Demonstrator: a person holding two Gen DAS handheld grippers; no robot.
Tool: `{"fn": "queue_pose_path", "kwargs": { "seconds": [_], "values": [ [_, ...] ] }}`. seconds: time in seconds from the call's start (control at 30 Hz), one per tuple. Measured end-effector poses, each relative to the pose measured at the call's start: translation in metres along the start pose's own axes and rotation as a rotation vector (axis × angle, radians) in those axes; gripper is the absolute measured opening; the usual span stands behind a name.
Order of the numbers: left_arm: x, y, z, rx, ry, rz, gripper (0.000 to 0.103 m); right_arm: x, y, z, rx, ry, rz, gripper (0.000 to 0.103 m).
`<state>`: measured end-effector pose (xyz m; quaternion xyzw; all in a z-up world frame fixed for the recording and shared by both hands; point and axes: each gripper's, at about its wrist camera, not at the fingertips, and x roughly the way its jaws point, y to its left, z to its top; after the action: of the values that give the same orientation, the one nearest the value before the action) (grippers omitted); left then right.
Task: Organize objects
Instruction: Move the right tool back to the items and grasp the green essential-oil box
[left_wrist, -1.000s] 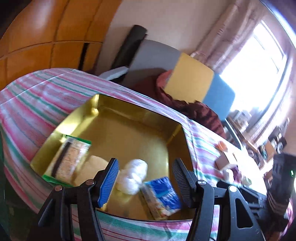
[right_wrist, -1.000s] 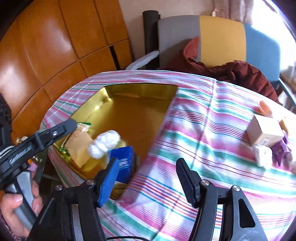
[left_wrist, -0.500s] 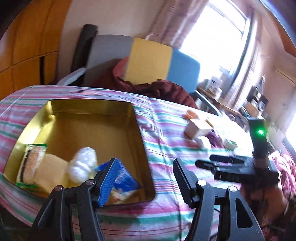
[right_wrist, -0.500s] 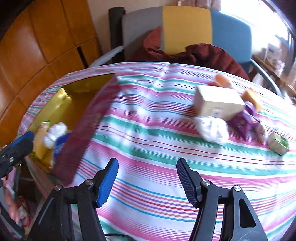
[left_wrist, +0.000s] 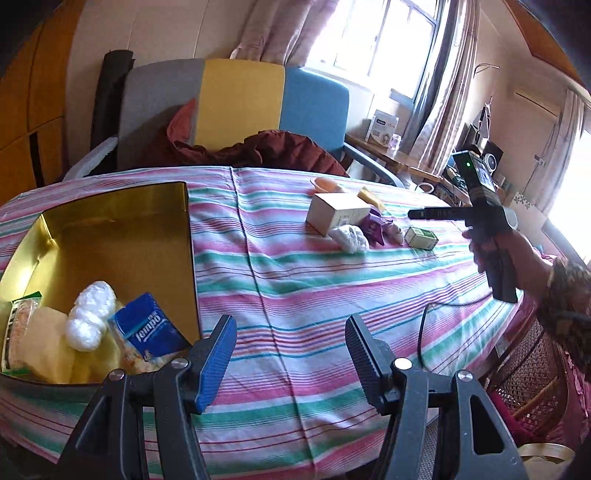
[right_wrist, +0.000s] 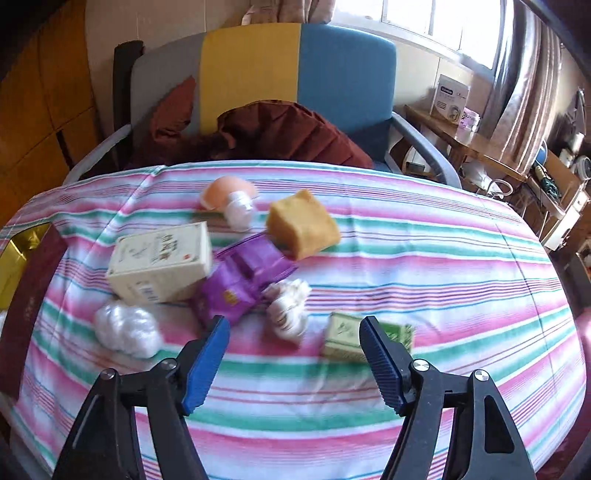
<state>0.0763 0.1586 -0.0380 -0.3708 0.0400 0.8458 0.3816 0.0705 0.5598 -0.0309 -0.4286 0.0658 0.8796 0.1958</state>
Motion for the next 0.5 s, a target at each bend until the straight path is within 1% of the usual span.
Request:
{"fn": "queue_pose_path", "kwargs": {
  "seconds": [0.07,0.17,0.27,0.33,0.43,0.5],
  "values": [
    [0.002,-0.003,-0.001,0.002,0.009,0.002,0.062,0.011,-0.023,0.013,0.017,0.016,0.002,0.077],
    [0.003,-0.006,-0.001,0.006,0.018,0.001,0.062,0.029,-0.043,0.022,0.071,0.069,0.041,0.077],
    [0.005,-0.009,-0.002,0.016,0.032,0.003,0.062,0.046,-0.056,0.024,0.106,0.114,0.049,0.077],
    [0.007,-0.011,-0.002,0.024,0.039,0.004,0.062,0.051,-0.063,0.017,0.134,0.143,0.074,0.077],
    [0.009,-0.013,-0.002,0.03,0.046,0.003,0.062,0.058,-0.066,0.004,0.195,0.209,0.154,0.077],
    [0.011,-0.013,-0.001,0.031,0.051,0.002,0.062,0.053,-0.061,-0.008,0.234,0.236,0.246,0.077]
  ]
}}
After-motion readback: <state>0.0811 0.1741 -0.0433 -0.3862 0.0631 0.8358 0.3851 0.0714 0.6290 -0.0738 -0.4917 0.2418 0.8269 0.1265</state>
